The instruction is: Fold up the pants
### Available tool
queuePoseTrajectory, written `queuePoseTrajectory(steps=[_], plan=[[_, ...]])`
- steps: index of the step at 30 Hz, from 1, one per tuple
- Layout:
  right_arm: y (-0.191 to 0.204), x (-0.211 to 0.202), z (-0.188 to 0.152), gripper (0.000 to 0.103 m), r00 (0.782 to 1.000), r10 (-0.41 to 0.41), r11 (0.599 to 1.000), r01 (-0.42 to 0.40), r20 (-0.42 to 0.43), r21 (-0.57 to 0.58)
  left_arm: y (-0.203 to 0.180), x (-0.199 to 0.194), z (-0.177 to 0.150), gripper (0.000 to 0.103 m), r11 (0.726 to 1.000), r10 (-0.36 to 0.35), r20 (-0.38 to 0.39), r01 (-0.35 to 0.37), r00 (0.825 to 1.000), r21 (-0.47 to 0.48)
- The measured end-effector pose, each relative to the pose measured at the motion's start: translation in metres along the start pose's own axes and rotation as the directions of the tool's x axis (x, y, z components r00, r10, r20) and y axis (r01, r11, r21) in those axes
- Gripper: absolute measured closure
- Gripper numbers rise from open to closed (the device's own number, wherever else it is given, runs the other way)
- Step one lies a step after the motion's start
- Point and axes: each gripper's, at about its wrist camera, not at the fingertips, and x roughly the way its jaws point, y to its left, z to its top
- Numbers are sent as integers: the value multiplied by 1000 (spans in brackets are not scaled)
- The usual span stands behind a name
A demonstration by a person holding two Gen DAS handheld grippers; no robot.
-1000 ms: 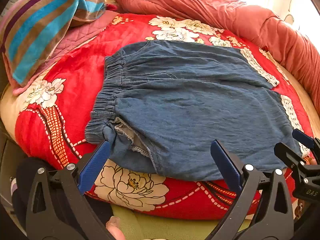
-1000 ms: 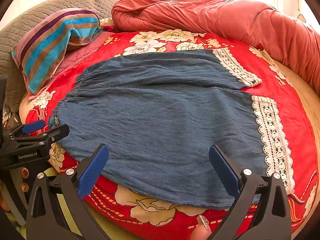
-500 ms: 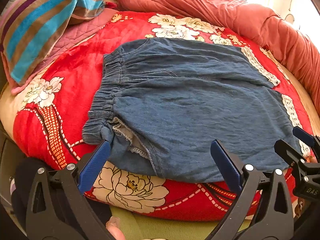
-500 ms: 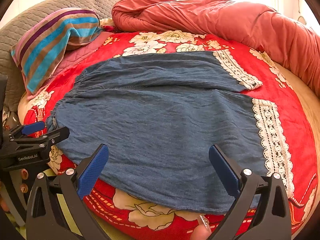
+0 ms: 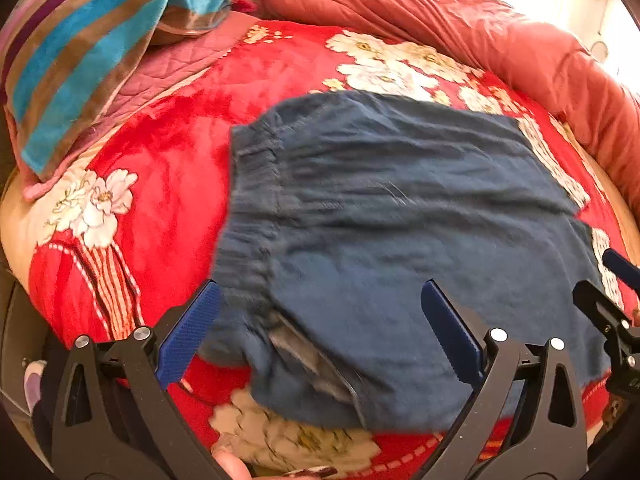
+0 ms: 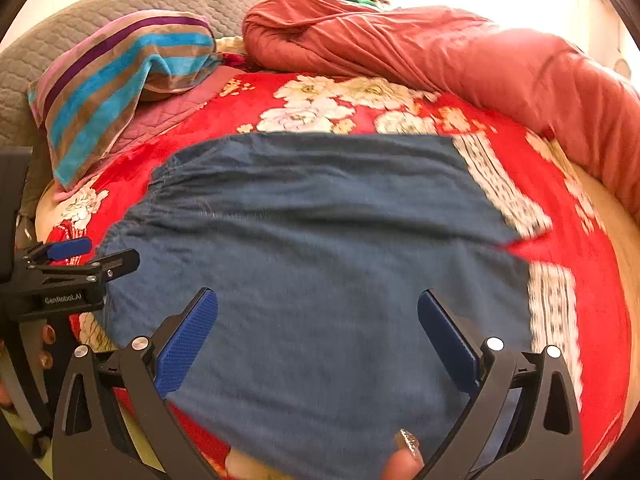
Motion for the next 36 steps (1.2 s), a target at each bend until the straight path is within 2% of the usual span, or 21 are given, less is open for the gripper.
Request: queuePoseTrajectory(steps=[4,11,15,18,21,26,31,32,33,34,36], plan=[[4,14,24,4,1000,-3,999,3,9,-52,16,8,19,9,1000,6,-2,-6,1000,-23],[11,57,74,4,997,68,990,-71,-31,-118,43,33,55,9,998,40,-9,-40,999,-51],[17,87,100,4,998,42,977,-48,-36,-207,56,51,72,9,996,64,-30,-66,998,-54],[23,111,116,4,999,25,951,-38,-45,-306,65,66,86,9,995,71,-50,-74,996,-62],[23,135,128,4,998,19,932,-40,-61,-359,71,79,98,9,995,56,-71,-61,996,-75],[18,175,149,4,996,13,922,-46,-89,-385,79,98,110,9,996,48,-85,-54,995,-75],[23,209,167,4,989,24,891,-88,-146,-446,81,118,121,10,997,22,-105,-30,994,-71],[24,213,170,4,986,26,889,-97,-162,-448,79,119,122,12,998,25,-97,-31,995,-58],[25,216,172,4,984,31,887,-109,-177,-449,75,119,124,26,999,27,-80,-29,996,-22],[25,222,176,4,980,36,884,-123,-195,-452,72,119,125,49,1000,21,-73,-21,997,-2],[28,226,178,4,978,43,869,-138,-204,-475,66,119,125,68,999,-30,-75,33,997,31]])
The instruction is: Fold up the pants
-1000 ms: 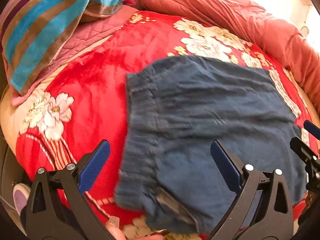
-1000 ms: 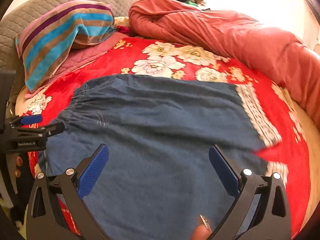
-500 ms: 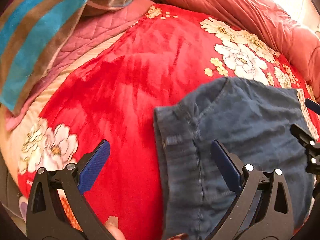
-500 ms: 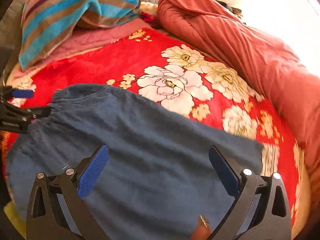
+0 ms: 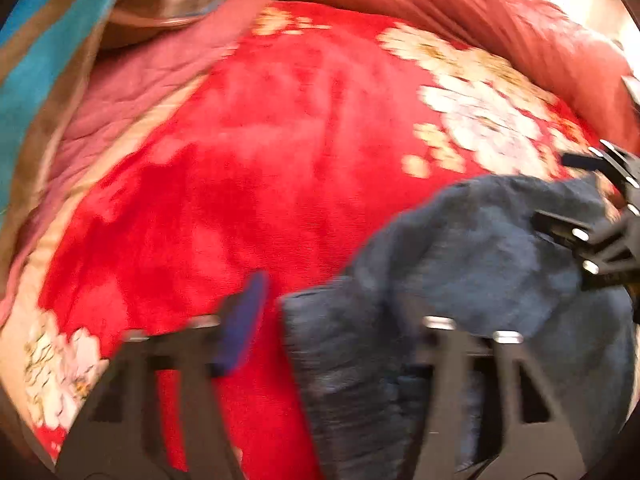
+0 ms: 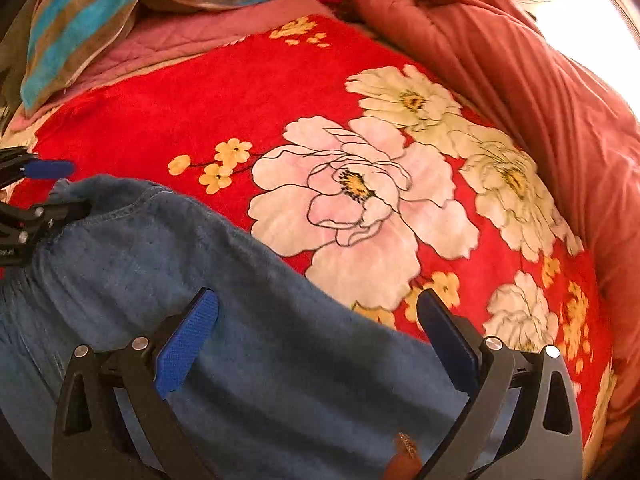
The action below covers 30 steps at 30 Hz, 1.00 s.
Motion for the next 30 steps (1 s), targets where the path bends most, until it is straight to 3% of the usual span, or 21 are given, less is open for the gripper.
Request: queuePoseTrajectory(steps=[4,9,11,13,14,16,19,25,30], plan=[[10,9,3,4,1000,-1,993,-1,-23,-114,-11,-14,-5,75,997,30,53,-33,998,64],[14,17,4,6,999,12,988,-17,-34,-157,-12,-48,-12,75,998,-34,135,26,990,60],[12,18,3,18,998,53,989,-56,-32,-136,-12,-57,-15,76,997,-58,149,50,987,58],[12,17,1,39,993,112,987,-114,-20,-111,-15,-62,-19,75,996,-74,155,66,985,61],[13,14,-2,45,991,132,986,-131,-3,-101,-18,-64,-22,75,996,-75,159,65,984,66],[16,7,-7,75,986,164,984,-162,26,-77,-20,-66,-27,76,996,-72,162,61,984,71],[20,-15,-20,90,983,163,986,-159,89,-48,-20,-72,-35,76,996,-69,172,57,983,72],[22,-85,-60,93,958,159,983,-177,237,58,-18,-92,-48,76,996,-79,213,67,974,59],[43,-141,-97,93,934,169,977,-201,314,71,-28,-110,-66,75,995,-83,255,65,963,80]])
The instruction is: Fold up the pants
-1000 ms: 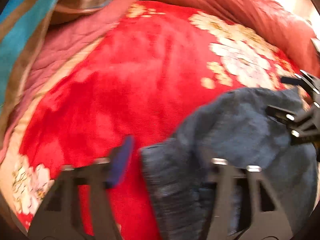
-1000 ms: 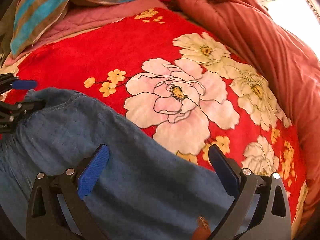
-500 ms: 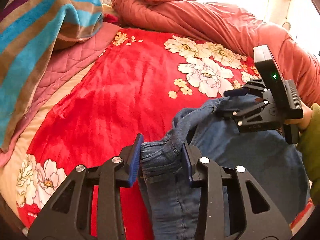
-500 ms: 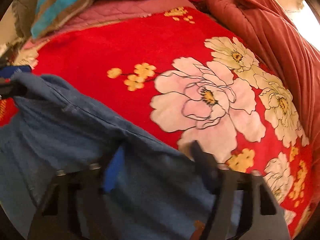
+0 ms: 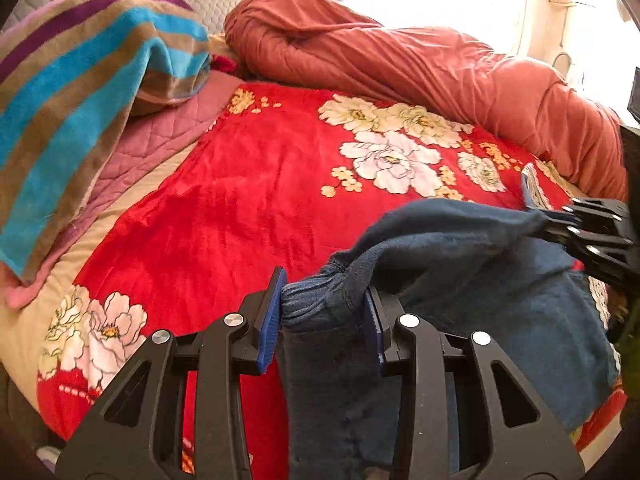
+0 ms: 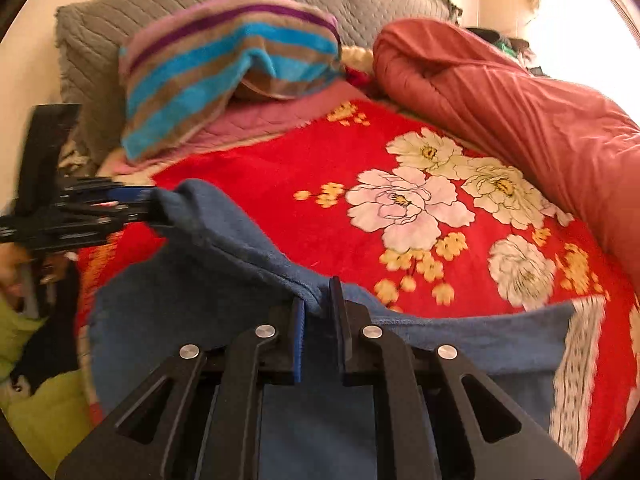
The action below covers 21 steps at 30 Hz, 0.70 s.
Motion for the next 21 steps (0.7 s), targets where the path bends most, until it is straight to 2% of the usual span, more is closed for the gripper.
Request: queuePoseTrajectory(steps=[4,9,16,21], plan=[[29,-41,-23,94,999,41,999,-41,23,15,-11,-22,-15,75,999,12,40,-14,999,43],[67,-67,-50,94,995,101,995,-101,4,-2,-12,-44,-32,75,999,6,51,-8,999,50],[109,-61,-83,94,983,158,987,-158,-90,6,-7,-56,-64,75,999,-3,5,3,1000,49],[123,-51,-97,94,979,141,989,-146,-148,-27,-1,-49,-89,73,999,5,-65,-2,998,47]])
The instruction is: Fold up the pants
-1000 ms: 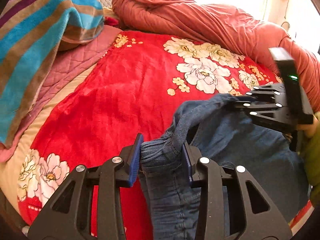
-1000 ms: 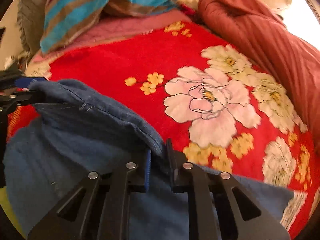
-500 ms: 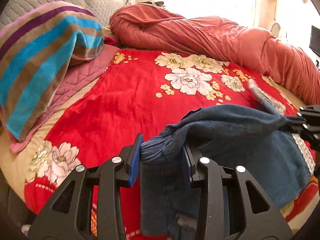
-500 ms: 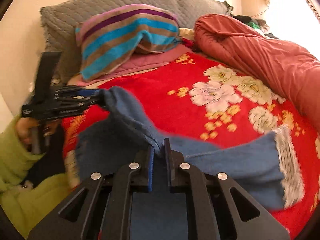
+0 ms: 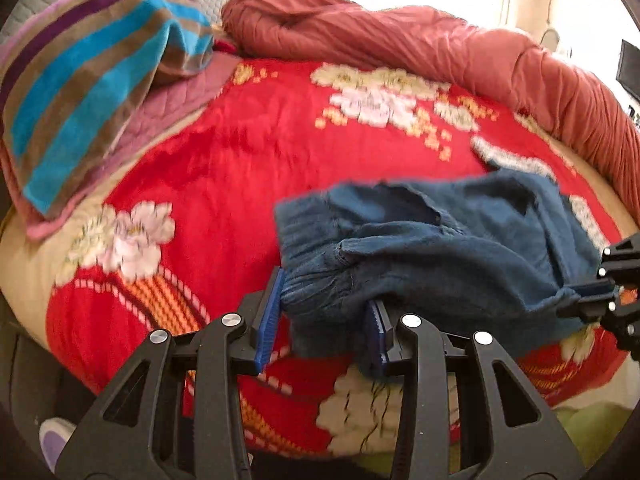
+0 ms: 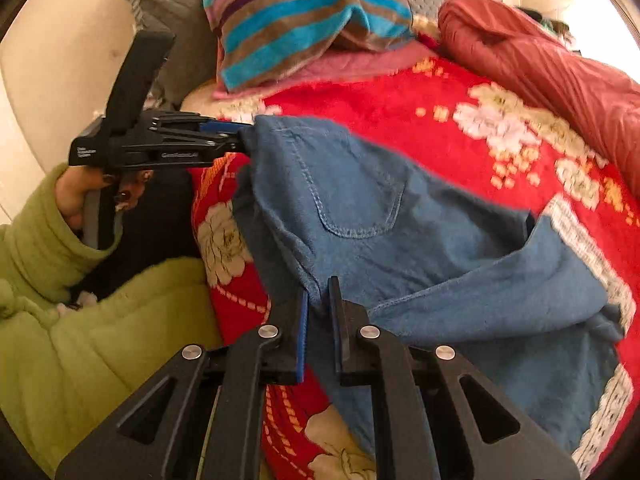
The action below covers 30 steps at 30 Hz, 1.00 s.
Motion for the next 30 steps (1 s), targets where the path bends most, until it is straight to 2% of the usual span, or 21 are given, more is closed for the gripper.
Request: queuePoseTrajectory(steps=[5,8,12,14,15,18,19,21,22,24,26,29,30], plan=[[12,14,-13,94,998,39,999,-40,-43,-16,8,-4,-11,69,1000,-5,-21,4,1000,-29],[12,25,-17,94,997,32,999,-33,-76,-14,10,-8,-17,60,999,9,-42,-10,999,-33],[9,28,-19,92,995,48,999,-49,-83,-5,15,-27,-25,59,998,30,-39,-33,999,-59],[9,25,-18,91,995,55,998,-56,-87,-14,17,-43,-24,61,996,50,-11,-50,999,-79],[9,23,-18,90,994,58,998,-60,-89,-18,17,-48,-21,63,995,48,3,-47,999,-83],[10,13,-14,76,993,92,996,-93,-77,-10,3,-60,-5,65,998,10,55,-7,998,-63],[10,7,-12,72,991,118,993,-118,-56,8,-6,-58,0,65,999,-8,59,10,998,-46],[9,-6,-5,72,988,154,987,-155,12,32,-22,-48,8,65,998,-53,42,54,998,-19],[10,-10,-3,72,989,141,989,-142,40,27,-32,-38,10,65,997,-78,30,78,997,1],[10,-6,1,72,995,94,995,-95,41,26,-45,-21,7,65,998,-49,-5,50,999,41],[4,10,-1,72,999,48,997,-48,-9,56,-54,-4,-2,65,996,11,-38,-8,999,88],[-6,39,-12,72,994,8,994,3,-105,106,-48,10,-16,65,998,-1,-77,6,997,63],[-8,42,-16,71,995,16,992,-3,-101,123,-48,12,-19,65,998,-3,-70,8,998,64]])
